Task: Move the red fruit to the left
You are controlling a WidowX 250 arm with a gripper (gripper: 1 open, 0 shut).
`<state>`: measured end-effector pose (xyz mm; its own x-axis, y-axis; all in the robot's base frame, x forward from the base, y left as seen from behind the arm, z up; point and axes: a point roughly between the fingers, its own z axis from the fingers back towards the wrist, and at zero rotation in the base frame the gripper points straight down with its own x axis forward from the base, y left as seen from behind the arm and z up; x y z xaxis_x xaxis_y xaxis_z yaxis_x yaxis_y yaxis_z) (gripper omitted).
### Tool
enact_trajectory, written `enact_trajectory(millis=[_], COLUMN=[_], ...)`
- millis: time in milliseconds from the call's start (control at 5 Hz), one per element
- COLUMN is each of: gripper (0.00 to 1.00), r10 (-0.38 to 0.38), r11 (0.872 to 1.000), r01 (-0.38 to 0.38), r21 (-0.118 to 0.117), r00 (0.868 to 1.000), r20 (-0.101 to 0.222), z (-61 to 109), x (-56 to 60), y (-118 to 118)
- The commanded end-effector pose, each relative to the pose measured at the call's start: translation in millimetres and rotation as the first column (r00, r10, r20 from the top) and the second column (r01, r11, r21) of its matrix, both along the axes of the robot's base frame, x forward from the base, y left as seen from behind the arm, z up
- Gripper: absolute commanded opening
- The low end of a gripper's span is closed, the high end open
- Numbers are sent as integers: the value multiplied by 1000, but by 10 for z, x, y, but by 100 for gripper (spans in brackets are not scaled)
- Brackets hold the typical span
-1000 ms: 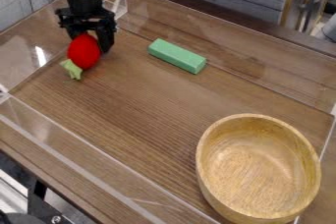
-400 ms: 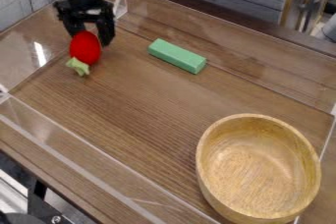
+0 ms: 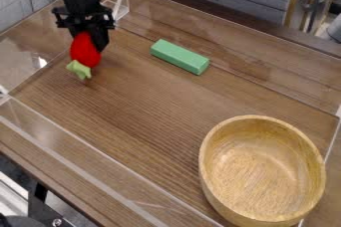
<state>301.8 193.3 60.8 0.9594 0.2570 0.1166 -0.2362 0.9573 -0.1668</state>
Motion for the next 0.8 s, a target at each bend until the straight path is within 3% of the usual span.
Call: enact_trajectory(millis=[0,600], gripper=[0,0], r10=[22,25], r11=[998,997], r01=[-25,-28], r21=[52,66], r00=[998,999], r20=[67,47], z=[267,-14], x=[164,120], y=[72,140])
